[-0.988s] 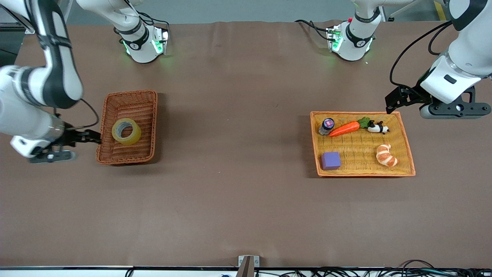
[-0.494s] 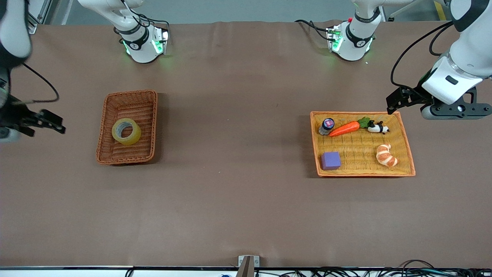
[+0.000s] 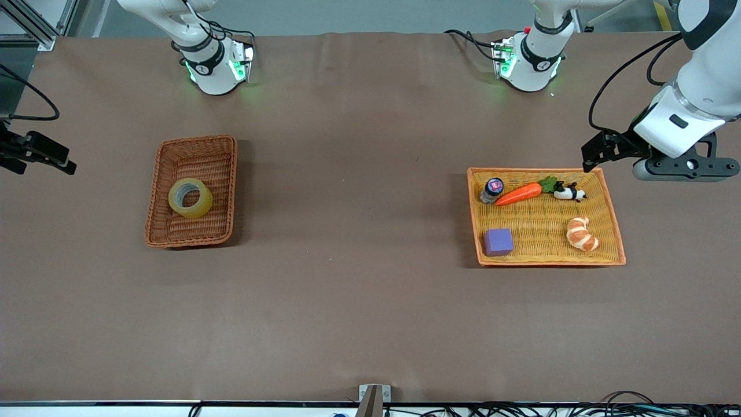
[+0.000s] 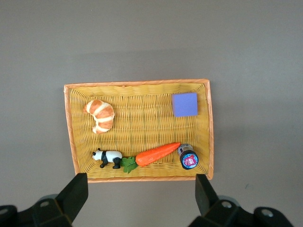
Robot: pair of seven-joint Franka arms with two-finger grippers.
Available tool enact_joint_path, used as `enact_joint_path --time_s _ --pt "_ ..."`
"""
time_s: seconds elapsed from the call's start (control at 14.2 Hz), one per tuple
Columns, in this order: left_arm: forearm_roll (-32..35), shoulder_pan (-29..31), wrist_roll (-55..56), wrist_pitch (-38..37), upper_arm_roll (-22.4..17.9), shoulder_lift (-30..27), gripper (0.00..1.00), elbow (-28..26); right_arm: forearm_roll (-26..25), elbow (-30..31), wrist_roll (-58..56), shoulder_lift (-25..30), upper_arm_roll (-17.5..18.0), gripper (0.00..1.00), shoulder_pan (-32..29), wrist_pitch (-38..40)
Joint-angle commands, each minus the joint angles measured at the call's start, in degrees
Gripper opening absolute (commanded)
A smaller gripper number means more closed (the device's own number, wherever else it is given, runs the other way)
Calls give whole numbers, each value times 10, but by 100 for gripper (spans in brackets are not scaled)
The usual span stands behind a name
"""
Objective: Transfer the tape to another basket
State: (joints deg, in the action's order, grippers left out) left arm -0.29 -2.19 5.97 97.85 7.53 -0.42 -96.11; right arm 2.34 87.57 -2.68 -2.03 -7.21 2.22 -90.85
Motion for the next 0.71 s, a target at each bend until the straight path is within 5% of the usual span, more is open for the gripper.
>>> enact_joint_path --time_s 0.0,0.64 --pt "-10 4 -16 3 -1 6 100 8 -15 -6 11 -3 2 100 8 5" --pt "-8 4 -14 3 -1 11 100 12 -35 -8 17 -3 4 100 9 9"
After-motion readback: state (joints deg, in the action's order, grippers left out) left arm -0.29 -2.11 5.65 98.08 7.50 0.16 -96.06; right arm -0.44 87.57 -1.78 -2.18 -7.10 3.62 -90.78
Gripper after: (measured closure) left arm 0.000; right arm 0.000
